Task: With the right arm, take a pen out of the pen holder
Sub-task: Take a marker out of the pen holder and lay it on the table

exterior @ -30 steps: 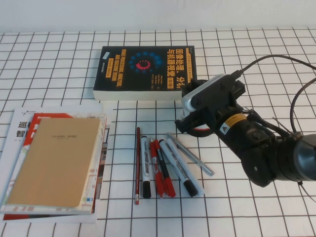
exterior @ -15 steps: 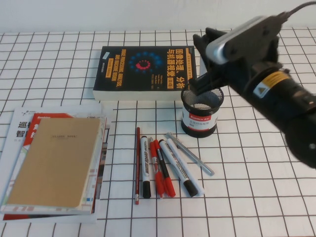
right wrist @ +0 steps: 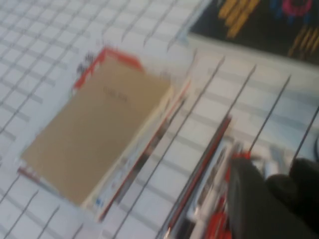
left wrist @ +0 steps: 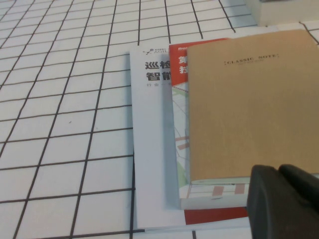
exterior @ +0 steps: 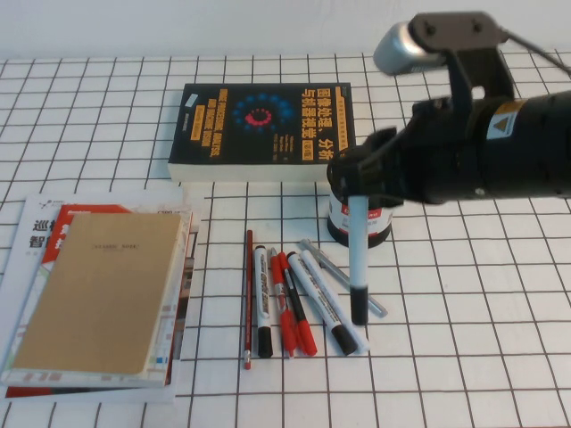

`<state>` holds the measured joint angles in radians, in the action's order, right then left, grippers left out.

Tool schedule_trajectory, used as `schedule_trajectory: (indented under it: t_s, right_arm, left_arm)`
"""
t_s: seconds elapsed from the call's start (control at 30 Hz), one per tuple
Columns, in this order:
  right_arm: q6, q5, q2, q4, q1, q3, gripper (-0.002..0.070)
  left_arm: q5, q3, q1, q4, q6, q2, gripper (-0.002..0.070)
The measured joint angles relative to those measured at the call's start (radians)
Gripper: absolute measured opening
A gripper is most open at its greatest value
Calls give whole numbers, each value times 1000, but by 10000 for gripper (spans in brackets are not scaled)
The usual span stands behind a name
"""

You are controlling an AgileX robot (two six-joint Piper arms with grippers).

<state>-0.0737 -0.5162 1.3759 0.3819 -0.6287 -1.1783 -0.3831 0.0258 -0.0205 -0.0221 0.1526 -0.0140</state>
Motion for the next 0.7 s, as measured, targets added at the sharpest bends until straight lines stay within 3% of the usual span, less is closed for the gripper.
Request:
schedule_trajectory:
  t_s: [0.33, 0.7]
  right_arm:
    - [42, -243, 95, -94, 0, -8, 136]
    - [29, -251, 238, -195, 0, -14, 136]
  left_arm:
    - [0, 0, 0, 0, 0, 0, -4]
    - [0, 0, 0, 0, 0, 0, -4]
